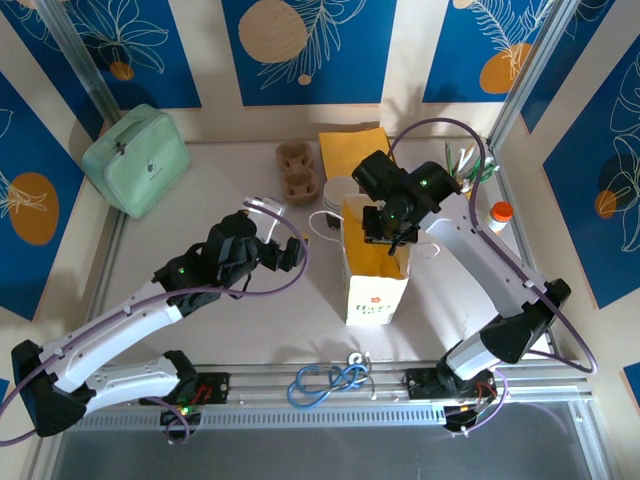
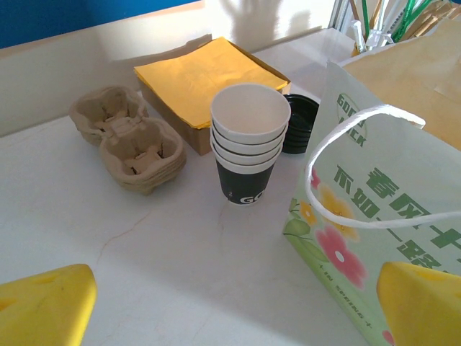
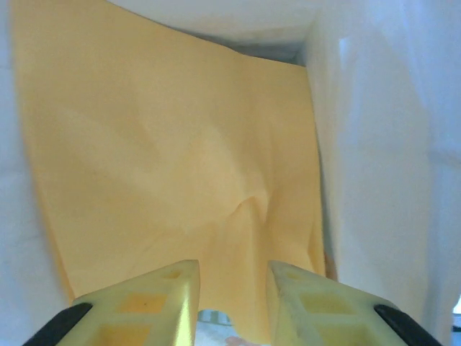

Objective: Pack the takeout coffee

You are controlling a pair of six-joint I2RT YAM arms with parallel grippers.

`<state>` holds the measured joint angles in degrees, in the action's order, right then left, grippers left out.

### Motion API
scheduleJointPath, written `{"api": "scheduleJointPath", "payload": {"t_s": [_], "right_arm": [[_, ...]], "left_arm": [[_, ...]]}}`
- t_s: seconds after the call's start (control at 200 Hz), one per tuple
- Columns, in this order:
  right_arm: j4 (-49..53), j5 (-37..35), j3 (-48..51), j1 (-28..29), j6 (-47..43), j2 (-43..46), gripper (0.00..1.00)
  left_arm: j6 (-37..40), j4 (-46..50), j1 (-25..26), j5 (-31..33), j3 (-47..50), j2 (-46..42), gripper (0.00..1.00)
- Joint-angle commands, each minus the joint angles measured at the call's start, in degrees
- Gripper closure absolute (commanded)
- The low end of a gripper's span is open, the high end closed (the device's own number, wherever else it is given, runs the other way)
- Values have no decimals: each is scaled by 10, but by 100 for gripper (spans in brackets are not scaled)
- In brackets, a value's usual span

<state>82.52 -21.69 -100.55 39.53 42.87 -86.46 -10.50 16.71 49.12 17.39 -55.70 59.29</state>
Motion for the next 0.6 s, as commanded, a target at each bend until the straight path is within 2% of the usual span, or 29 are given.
{"api": "scheduleJointPath", "payload": {"t_s": [0.0,0.135,0.32,0.49,0.595], "right_arm": [[-36,61,-5,7,5,25,71],[-70,75,18,3,-5,34,70],[-113,77,-22,-16,-64,29,69],[-197,27,-76,-52,-152,20,57],[-276,34,-72,-108,-201,8,53]], "left_arm": [[-6,-5,-7,3,-1,-11,0],[-6,-4,-7,5,-1,-14,1],[-6,-3,-7,14,1,-16,1],[-9,-2,-7,26,4,-15,1],[-11,8,-7,35,-2,-13,1]]}}
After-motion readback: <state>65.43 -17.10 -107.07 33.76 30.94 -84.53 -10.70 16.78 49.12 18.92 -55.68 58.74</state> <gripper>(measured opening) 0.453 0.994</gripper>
